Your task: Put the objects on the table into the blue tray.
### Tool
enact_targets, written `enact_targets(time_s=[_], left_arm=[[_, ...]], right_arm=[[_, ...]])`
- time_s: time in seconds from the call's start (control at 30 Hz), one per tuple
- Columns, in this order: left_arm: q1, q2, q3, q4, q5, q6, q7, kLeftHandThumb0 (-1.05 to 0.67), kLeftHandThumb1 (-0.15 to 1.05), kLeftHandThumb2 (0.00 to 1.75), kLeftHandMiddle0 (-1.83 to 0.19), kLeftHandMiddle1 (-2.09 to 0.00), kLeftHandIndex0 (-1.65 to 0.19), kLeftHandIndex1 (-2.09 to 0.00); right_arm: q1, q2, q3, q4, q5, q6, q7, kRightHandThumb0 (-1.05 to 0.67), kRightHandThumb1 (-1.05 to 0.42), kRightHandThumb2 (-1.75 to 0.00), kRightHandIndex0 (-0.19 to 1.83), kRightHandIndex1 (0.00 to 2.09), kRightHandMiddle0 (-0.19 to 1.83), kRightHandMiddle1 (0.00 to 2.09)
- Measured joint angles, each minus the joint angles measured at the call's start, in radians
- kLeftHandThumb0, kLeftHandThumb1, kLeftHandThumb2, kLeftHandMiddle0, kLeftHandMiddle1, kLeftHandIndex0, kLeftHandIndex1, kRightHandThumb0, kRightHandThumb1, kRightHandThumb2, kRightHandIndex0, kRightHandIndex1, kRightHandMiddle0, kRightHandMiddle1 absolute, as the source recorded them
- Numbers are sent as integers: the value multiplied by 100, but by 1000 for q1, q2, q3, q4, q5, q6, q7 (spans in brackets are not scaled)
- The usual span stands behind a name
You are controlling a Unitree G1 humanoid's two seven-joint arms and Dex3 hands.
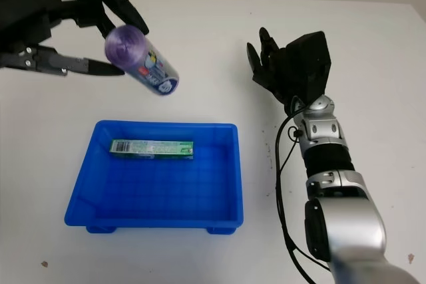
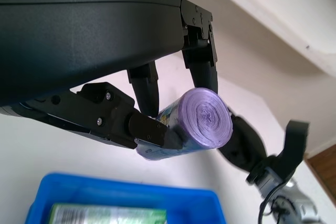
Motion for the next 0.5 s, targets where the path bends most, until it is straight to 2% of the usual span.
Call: enact_targets(time_s=[0.13, 0.3, 0.5], left_arm=[[55, 0, -1, -7, -3, 2, -8, -18, 105, 24, -18, -150, -5, -151], [69, 0, -3, -50, -11, 59, -8, -19, 105, 21, -23, -149, -10, -153], [85, 0, -5, -53, -19, 69, -26, -23, 105, 19, -25, -155, -11, -155]], right_arm=[[0, -4, 2, -12, -9, 13, 2, -54, -105, -71, -19, 0, -19, 0], [0, -6, 4, -12, -24, 13, -4, -54, -105, -71, -19, 0, -19, 0], [0, -6, 2, -21, -24, 38, -14, -54, -105, -70, -19, 0, -19, 0]])
